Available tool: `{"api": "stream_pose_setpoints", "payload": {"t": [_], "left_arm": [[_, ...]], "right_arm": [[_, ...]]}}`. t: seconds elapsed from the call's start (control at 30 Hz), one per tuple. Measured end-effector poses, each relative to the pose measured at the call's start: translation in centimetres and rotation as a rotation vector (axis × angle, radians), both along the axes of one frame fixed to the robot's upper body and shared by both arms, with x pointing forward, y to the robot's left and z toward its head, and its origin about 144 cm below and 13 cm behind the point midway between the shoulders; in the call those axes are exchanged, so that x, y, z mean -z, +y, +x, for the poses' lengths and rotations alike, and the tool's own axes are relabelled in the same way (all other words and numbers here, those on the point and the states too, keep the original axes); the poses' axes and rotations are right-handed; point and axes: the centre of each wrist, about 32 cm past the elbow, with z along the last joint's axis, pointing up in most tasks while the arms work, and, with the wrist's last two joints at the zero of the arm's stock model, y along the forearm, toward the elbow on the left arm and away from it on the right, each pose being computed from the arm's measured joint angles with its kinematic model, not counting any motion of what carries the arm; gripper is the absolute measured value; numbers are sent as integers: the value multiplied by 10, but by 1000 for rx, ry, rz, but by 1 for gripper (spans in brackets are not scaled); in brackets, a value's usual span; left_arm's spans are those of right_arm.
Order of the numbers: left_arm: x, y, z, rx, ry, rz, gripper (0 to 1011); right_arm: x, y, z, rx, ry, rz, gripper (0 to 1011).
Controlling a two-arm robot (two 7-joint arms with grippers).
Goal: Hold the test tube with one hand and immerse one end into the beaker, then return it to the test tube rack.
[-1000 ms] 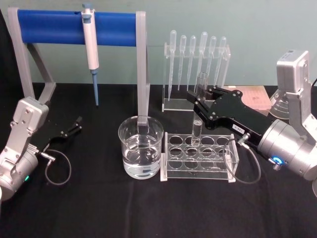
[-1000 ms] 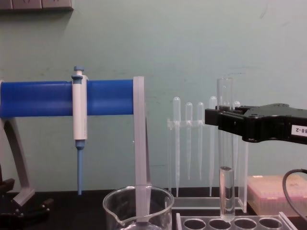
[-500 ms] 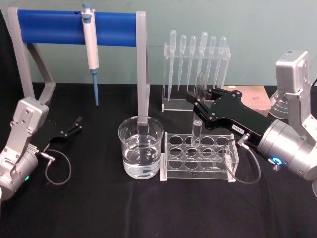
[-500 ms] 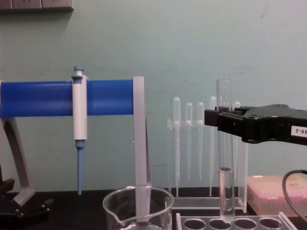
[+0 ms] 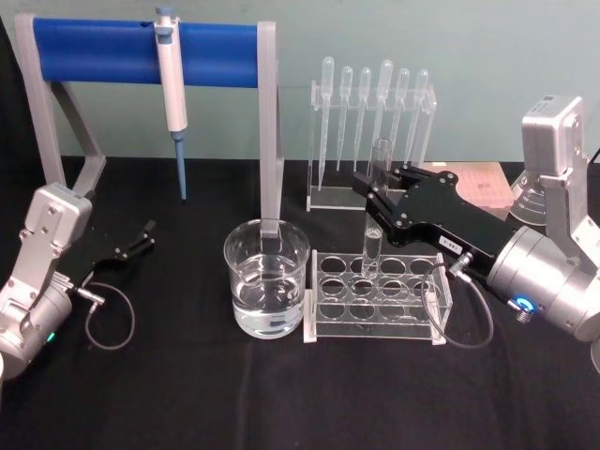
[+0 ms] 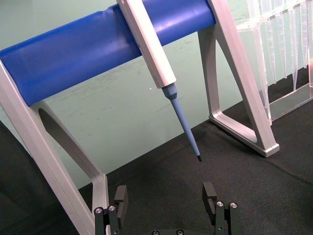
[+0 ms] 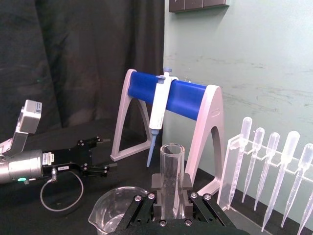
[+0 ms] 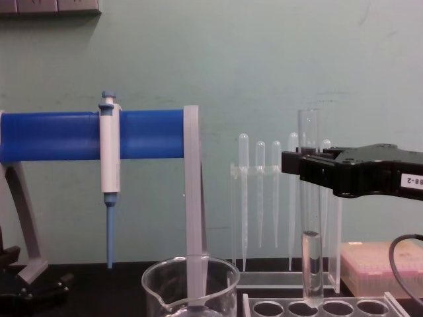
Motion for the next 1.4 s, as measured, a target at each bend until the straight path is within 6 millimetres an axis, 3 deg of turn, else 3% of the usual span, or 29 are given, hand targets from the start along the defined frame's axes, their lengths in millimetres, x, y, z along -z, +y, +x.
{"api": "stream_pose_setpoints", "payload": {"t": [1.4], "left_arm": [[0, 0, 0, 0, 0, 0, 1000]], "right_arm": [[0, 0, 0, 0, 0, 0, 225]]}}
